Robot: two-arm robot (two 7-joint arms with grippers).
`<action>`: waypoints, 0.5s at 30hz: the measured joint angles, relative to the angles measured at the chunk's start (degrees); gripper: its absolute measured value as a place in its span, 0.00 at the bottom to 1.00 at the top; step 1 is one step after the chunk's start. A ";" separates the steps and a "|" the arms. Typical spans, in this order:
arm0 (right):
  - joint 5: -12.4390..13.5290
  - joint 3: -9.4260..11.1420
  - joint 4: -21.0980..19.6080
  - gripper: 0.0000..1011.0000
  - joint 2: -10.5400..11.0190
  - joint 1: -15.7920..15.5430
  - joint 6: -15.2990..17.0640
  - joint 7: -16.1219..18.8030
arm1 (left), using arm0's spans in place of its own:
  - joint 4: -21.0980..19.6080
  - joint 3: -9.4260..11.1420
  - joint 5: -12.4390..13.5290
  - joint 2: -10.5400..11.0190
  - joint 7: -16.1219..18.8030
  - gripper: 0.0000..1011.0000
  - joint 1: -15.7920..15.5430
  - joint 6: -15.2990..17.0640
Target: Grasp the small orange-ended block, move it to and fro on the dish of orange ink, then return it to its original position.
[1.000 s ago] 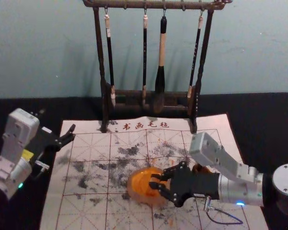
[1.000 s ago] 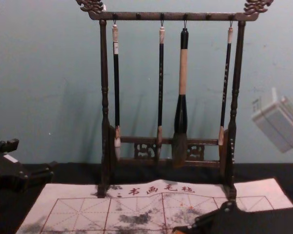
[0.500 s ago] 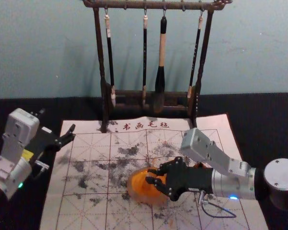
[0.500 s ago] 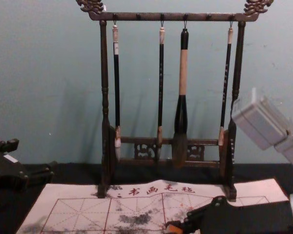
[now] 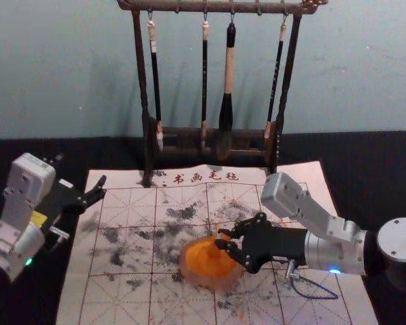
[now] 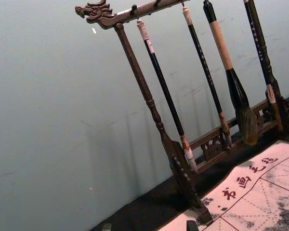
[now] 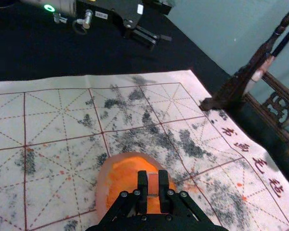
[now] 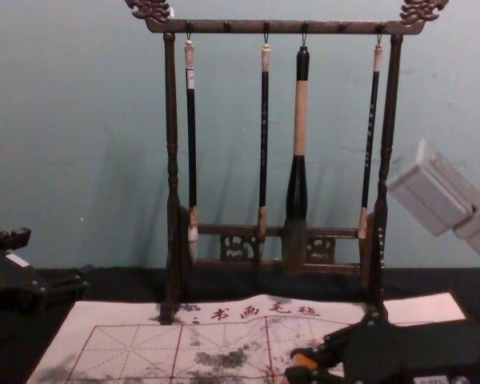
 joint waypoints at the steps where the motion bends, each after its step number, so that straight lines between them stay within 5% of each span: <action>1: 0.00 0.09 -0.06 0.10 0.08 -0.04 0.06 -0.04 | 0.00 0.00 0.00 0.00 0.00 0.99 0.00 0.00; 15: 0.47 1.47 -3.69 0.10 2.98 -2.10 1.77 -0.04 | 0.00 0.00 0.00 0.00 0.00 0.99 0.00 0.00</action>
